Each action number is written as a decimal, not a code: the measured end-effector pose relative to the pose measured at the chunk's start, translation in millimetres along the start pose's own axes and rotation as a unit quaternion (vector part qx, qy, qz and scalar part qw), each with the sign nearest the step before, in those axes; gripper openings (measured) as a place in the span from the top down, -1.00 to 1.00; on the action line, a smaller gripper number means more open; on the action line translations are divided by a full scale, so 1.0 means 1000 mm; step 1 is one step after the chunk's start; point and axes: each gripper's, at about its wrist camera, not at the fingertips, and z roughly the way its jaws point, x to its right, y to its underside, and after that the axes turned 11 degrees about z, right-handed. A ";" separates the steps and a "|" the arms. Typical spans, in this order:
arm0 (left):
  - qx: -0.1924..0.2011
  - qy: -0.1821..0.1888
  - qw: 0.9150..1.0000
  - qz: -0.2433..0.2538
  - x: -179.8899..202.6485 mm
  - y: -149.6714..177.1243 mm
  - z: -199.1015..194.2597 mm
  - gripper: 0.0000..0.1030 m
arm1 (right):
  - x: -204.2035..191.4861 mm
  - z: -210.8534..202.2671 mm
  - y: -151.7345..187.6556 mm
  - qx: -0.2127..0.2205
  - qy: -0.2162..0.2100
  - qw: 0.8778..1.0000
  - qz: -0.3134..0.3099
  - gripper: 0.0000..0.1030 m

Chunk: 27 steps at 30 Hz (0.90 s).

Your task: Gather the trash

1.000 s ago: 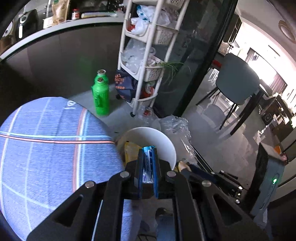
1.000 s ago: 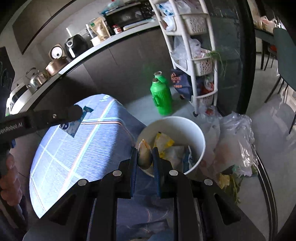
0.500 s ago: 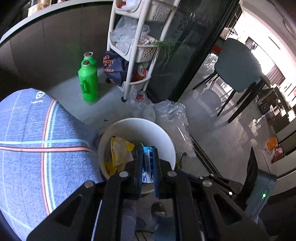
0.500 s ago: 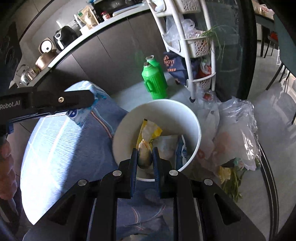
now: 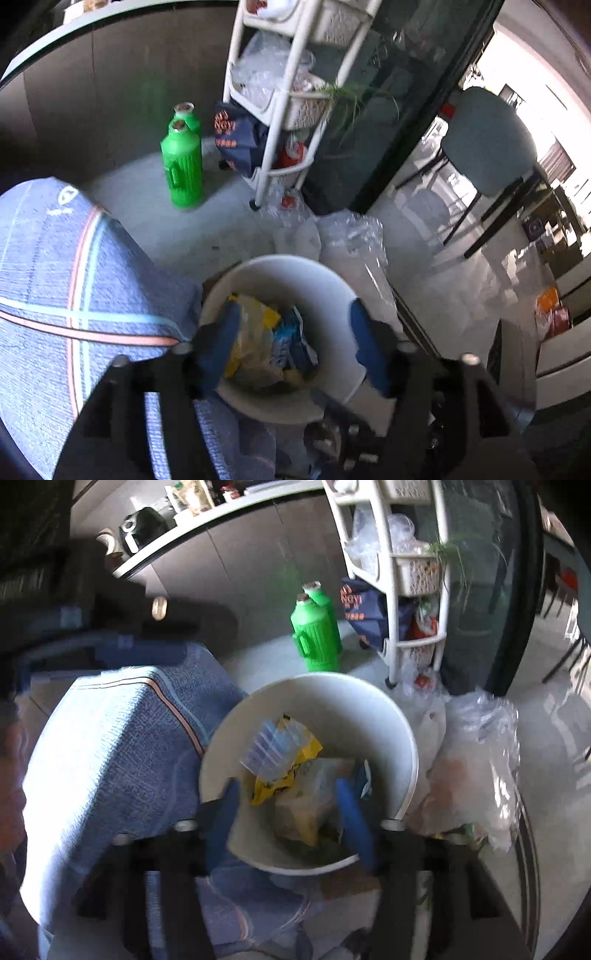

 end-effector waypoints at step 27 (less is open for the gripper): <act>0.095 -0.087 0.990 -0.051 -0.005 0.028 -0.128 -0.93 | -0.043 -0.070 -0.001 0.046 0.012 0.998 -0.042 -0.83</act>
